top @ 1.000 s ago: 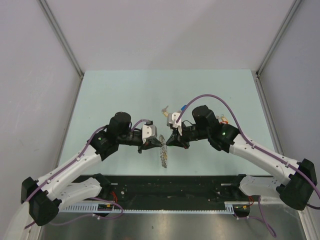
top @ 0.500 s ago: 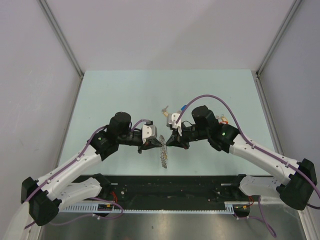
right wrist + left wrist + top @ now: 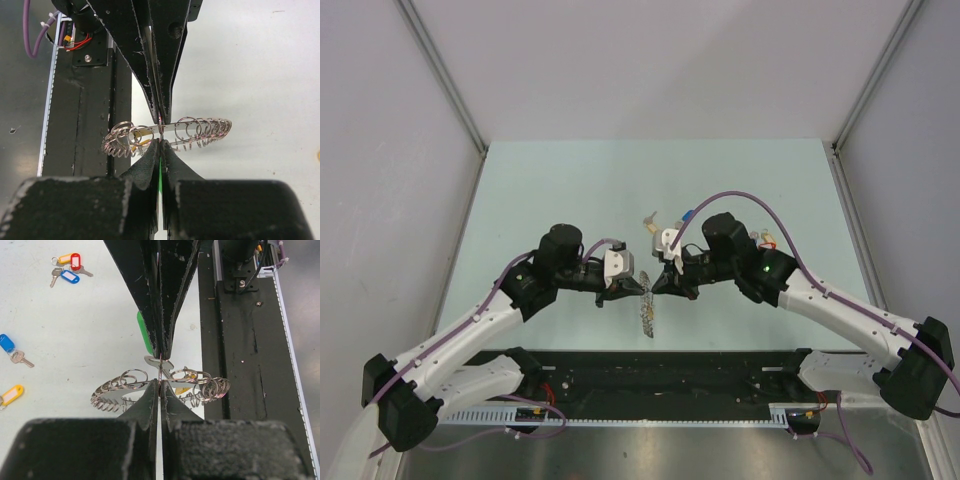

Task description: Put the keys on the keyring

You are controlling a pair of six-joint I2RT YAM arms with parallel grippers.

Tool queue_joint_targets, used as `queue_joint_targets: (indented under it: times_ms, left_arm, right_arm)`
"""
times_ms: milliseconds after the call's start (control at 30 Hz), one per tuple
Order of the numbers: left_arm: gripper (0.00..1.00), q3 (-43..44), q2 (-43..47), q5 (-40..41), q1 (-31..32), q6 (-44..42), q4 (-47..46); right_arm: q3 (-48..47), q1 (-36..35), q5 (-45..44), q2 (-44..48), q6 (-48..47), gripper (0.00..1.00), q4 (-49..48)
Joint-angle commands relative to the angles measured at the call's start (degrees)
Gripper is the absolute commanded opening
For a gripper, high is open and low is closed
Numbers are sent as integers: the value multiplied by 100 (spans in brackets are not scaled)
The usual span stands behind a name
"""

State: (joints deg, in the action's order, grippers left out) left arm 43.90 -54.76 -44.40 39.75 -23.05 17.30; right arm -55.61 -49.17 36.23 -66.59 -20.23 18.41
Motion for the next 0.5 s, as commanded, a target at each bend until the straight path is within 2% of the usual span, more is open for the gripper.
queue_joint_targets:
  times_ms: [0,467]
  left_arm:
    - [0,66,-34,-359,24,-95,-306]
    - [0,163,-184,-648,24,-95,-227]
  right_arm:
    - [-28,-102,60,67,-60,0,-171]
    - [-20,-120,104,5,54,0,-435]
